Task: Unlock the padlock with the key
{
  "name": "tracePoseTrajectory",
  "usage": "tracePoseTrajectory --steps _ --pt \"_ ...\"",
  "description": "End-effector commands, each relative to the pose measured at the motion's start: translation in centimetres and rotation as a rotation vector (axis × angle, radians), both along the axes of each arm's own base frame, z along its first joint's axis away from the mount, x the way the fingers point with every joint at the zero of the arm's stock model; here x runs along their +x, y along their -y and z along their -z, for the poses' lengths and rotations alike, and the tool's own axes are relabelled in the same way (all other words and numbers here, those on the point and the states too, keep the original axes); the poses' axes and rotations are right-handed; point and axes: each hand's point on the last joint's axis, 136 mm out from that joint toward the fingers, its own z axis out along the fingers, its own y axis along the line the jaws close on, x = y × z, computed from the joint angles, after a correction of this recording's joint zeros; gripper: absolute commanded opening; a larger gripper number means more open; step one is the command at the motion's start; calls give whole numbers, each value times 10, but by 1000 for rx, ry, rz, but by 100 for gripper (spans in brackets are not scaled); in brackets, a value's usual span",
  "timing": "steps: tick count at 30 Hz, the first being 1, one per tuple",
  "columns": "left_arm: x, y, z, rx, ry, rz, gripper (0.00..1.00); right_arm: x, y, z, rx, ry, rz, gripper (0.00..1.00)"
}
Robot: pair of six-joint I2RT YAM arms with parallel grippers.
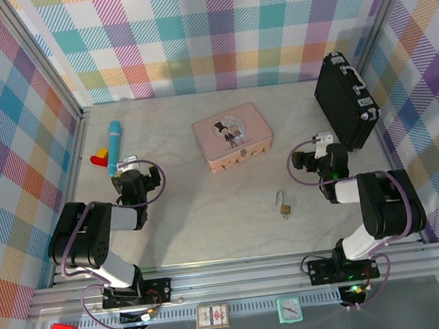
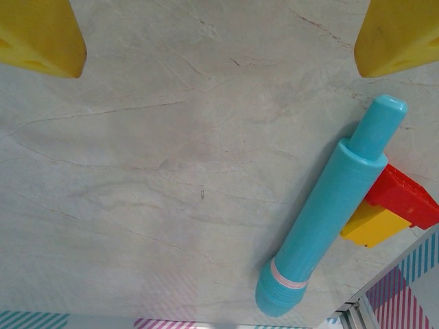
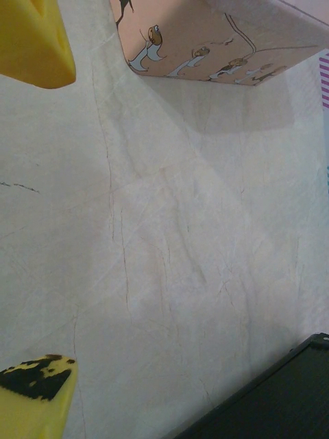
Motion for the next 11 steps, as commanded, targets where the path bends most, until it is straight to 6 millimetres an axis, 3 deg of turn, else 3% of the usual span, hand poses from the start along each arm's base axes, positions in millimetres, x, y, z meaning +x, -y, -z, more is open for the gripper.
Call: tracePoseTrajectory --steps 1,11 --pt "3 -4 -8 -14 38 -22 100 8 -6 -16 10 52 -24 99" --pt "3 -5 -8 -14 38 -22 100 8 -4 -16 16 51 -21 99"
